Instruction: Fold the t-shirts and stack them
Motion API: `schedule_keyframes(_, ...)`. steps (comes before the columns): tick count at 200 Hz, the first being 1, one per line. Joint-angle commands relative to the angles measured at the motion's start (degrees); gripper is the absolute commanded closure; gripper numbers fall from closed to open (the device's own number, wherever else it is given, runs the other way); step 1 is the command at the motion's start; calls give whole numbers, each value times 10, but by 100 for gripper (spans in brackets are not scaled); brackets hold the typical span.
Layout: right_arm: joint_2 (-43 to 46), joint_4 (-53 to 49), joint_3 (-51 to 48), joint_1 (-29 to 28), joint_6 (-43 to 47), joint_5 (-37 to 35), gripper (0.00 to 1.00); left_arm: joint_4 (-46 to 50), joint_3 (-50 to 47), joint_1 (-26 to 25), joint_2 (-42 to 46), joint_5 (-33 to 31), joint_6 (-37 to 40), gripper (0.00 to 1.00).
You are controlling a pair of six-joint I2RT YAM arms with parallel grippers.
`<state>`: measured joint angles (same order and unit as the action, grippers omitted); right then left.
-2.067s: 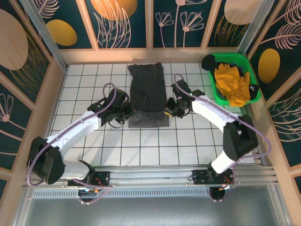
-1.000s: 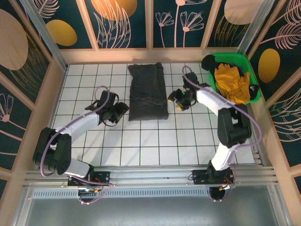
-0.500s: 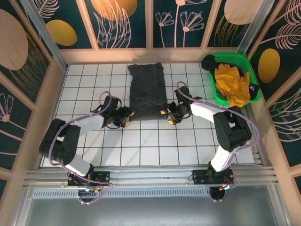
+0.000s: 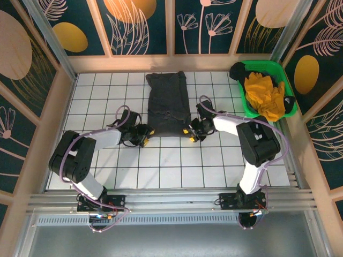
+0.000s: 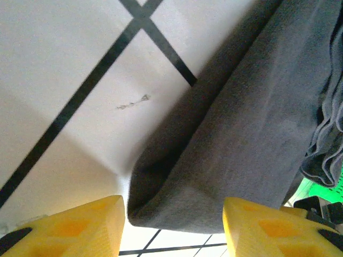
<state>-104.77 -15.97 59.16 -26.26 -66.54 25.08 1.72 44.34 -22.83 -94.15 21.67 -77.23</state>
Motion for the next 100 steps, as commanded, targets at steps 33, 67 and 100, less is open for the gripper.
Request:
schedule_keyframes(33, -15, 4, 32, 0, -7, -22, 93, 41, 10, -3, 16, -18, -19, 47)
schedule_keyframes(67, -2, 2, 18, -1, -7, -21, 99, 7, 6, -4, -3, -7, -37, 49)
schedule_keyframes(100, 5, 2, 11, -1, -4, -20, 100, -1, 33, -4, -29, -5, -37, 58)
